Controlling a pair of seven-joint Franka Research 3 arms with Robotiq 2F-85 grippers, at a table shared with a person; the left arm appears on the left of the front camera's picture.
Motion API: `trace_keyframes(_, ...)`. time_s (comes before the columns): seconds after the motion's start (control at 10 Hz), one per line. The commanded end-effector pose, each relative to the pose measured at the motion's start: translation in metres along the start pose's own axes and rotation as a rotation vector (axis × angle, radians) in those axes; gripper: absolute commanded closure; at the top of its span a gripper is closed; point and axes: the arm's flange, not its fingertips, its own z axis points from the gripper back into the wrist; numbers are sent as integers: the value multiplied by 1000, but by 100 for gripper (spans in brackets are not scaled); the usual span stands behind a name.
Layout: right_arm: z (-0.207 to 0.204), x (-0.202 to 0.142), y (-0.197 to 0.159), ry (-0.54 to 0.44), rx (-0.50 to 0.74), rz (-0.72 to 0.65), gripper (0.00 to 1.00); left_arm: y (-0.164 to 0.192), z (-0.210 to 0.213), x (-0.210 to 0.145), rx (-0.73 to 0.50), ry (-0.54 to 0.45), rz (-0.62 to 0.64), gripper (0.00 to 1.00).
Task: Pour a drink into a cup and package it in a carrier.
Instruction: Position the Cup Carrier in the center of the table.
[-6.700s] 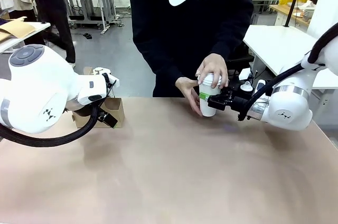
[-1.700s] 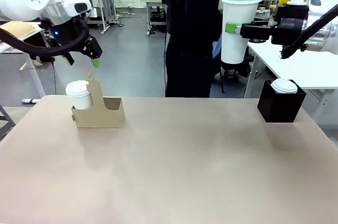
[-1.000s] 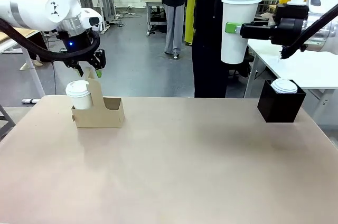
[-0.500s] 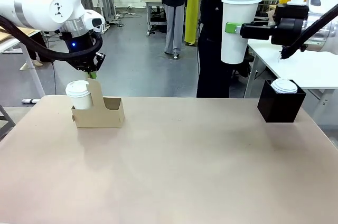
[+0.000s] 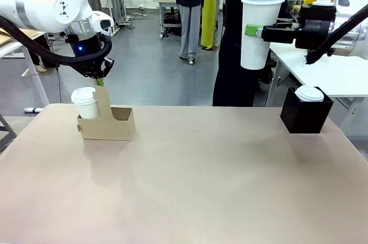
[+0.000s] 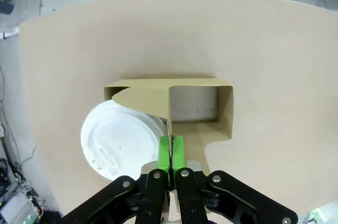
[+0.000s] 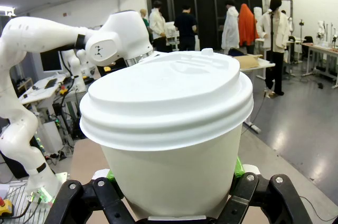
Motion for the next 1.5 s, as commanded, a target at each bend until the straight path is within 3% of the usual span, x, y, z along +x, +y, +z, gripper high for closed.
trace_keyframes(0.0, -2, 4, 2, 3, -13, 6, 19, 0, 0, 0, 0, 3, 2, 98)
trace_keyframes(0.4, -2, 4, 2, 3, -13, 6, 19, -16, 63, -37, -34, -134, 64, 98)
trace_keyframes(0.8, -2, 4, 2, 3, -13, 6, 19, -112, 110, -90, -36, -125, 89, 98)
trace_keyframes(1.1, -2, 4, 2, 3, -13, 6, 19, -185, 94, -124, -77, -109, 71, 98)
trace_keyframes(1.4, -2, 4, 2, 3, -13, 6, 19, -215, 60, -143, -79, -39, 53, 98)
